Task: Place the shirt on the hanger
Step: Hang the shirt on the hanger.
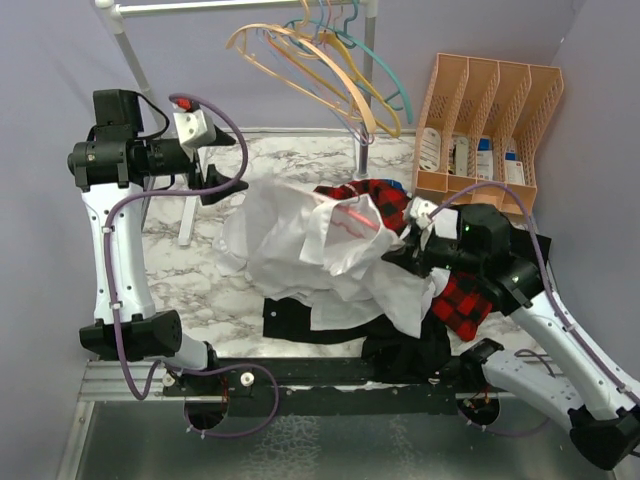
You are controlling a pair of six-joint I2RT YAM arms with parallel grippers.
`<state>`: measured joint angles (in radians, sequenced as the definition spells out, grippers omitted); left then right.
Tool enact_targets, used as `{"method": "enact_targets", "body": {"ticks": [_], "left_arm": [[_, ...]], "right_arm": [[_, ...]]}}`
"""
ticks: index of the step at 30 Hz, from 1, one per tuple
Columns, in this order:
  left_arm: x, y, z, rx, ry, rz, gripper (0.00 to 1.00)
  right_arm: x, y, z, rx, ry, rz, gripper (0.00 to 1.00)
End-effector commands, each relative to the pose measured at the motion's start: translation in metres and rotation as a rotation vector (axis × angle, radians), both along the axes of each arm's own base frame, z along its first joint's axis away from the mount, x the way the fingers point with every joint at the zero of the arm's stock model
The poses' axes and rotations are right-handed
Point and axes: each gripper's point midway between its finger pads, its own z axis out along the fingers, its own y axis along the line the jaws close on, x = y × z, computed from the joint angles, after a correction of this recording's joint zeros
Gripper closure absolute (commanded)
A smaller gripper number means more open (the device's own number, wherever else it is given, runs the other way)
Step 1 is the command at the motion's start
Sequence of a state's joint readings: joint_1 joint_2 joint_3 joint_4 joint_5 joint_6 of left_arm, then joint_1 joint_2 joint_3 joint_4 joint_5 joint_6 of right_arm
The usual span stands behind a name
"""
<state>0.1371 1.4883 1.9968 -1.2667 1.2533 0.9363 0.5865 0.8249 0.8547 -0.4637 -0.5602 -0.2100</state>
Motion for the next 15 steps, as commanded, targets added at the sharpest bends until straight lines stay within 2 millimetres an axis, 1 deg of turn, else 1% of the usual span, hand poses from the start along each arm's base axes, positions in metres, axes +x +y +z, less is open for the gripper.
{"method": "enact_targets", "body": {"ticks": [1, 3, 5, 7, 10, 13, 15], "left_arm": [[-0.024, 0.001, -0.02, 0.069, -0.06, -0.05, 0.04], [-0.02, 0.007, -0.034, 0.085, -0.053, -0.04, 0.04], [-0.018, 0.011, -0.049, 0.107, -0.068, -0.048, 0.03], [-0.014, 0.016, -0.065, 0.133, -0.12, -0.071, 0.02], [-0.004, 0.027, -0.081, 0.116, -0.197, -0.082, 0.01], [0.007, 0.031, -0.092, 0.129, -0.232, -0.1, 0.01], [0.017, 0.032, -0.092, 0.118, -0.238, -0.106, 0.01]], "right_arm": [[0.03, -0.02, 0.043, 0.072, -0.052, 0.021, 0.99], [0.036, -0.018, 0.047, 0.073, -0.057, 0.042, 0.99], [0.038, -0.012, 0.048, 0.08, -0.039, 0.08, 0.99], [0.031, -0.004, 0.047, 0.1, 0.008, 0.158, 0.99], [0.016, 0.0, 0.043, 0.117, 0.064, 0.243, 0.99], [0.007, -0.003, 0.036, 0.103, 0.082, 0.251, 0.99], [0.003, -0.005, 0.032, 0.098, 0.092, 0.249, 0.99]]}}
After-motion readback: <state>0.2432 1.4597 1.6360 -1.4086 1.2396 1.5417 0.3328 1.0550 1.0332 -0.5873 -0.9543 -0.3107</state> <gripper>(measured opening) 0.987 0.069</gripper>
